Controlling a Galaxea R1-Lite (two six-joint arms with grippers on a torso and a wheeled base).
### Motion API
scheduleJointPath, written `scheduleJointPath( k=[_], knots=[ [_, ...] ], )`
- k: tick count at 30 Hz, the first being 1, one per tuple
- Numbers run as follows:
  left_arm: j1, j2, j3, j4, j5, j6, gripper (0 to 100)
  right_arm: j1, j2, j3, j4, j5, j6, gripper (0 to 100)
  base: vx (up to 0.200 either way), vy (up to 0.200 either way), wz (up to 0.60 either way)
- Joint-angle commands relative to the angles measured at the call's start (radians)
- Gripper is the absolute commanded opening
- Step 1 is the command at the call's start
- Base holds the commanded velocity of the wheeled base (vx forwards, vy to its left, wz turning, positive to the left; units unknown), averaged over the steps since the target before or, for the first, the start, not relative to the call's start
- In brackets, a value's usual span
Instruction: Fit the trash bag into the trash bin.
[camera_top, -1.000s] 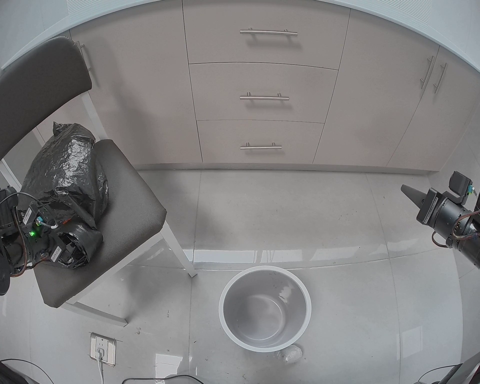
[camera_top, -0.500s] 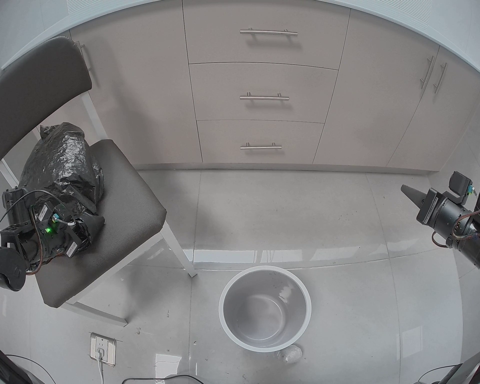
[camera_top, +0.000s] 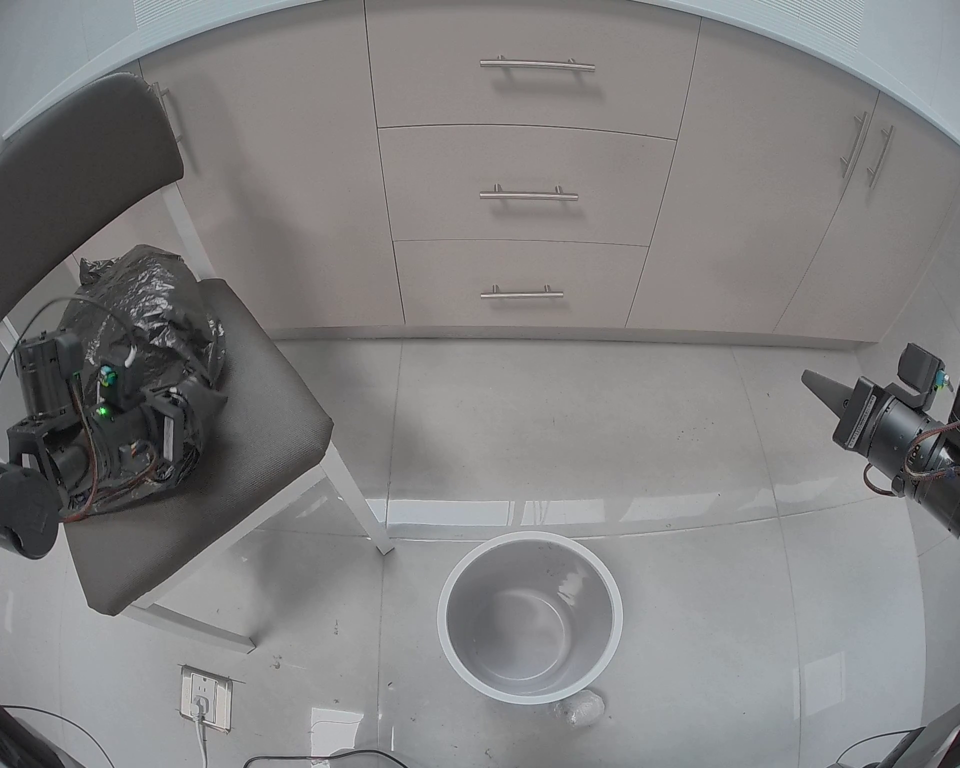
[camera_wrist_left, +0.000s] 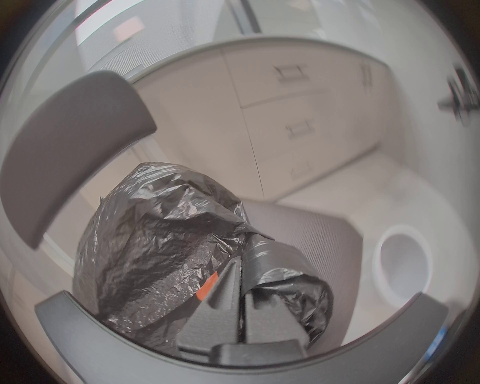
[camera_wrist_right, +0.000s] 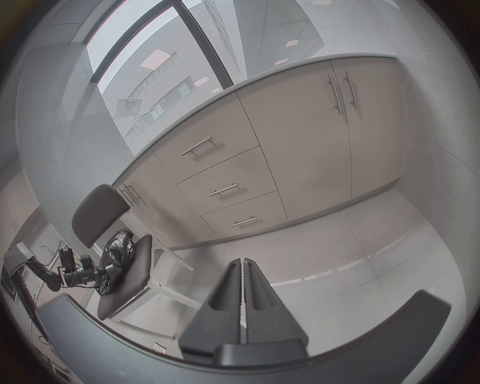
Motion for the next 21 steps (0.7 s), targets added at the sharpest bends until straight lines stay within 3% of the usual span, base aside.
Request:
scheduleJointPath(
  k=[1, 4, 5, 6, 7, 9, 10, 12, 14, 18, 19, 21],
  knots=[
    [-0.210, -0.141, -0.363, 0.134, 0.016, -0.767, 0, 0.002, 0.005, 0.003, 0.000, 0.001, -0.001, 0, 0.000, 0.000, 0.00],
    [-0.211, -0.189, -0.533, 0.406, -0.011, -1.033, 0, 0.007, 0.006, 0.008, 0.000, 0.003, -0.001, 0, 0.000, 0.000, 0.00],
    [-0.211, -0.192, -0.543, 0.421, -0.015, -1.047, 0, 0.007, 0.006, 0.008, 0.000, 0.003, -0.001, 0, 0.000, 0.000, 0.00],
    [-0.208, -0.192, -0.642, 0.576, -0.059, -1.225, 0, 0.008, 0.006, 0.009, 0.000, 0.003, -0.001, 0, 0.000, 0.000, 0.00],
    [-0.204, -0.187, -0.690, 0.648, -0.103, -1.326, 0, 0.010, 0.006, 0.009, 0.000, 0.003, -0.001, 0, 0.000, 0.000, 0.00],
    [-0.185, -0.181, -0.734, 0.722, -0.205, -1.441, 0, 0.013, 0.008, 0.014, 0.000, 0.003, -0.001, 0, 0.000, 0.000, 0.00],
    [-0.159, -0.169, -0.747, 0.747, -0.306, -1.484, 0, 0.014, 0.011, 0.015, -0.002, 0.004, -0.001, 0, 0.000, 0.000, 0.00],
    [-0.138, -0.162, -0.724, 0.763, -0.459, -1.508, 0, 0.025, 0.011, 0.034, -0.002, 0.008, -0.006, 0, 0.000, 0.000, 0.00],
    [-0.144, -0.173, -0.676, 0.745, -0.553, -1.525, 0, 0.043, 0.012, 0.049, -0.002, 0.006, -0.039, 0, 0.000, 0.000, 0.00],
    [-0.231, -0.172, -0.659, 0.668, -0.582, -1.527, 0, 0.080, 0.031, 0.060, -0.005, 0.003, -0.091, 0, 0.000, 0.000, 0.00],
    [-0.303, -0.173, -0.659, 0.624, -0.581, -1.525, 0, 0.112, 0.043, 0.061, -0.014, 0.000, -0.088, 0, 0.000, 0.000, 0.00],
    [-0.368, -0.175, -0.662, 0.596, -0.579, -1.524, 0, 0.146, 0.065, 0.066, -0.034, -0.009, -0.087, 0, 0.000, 0.000, 0.00]
  ],
)
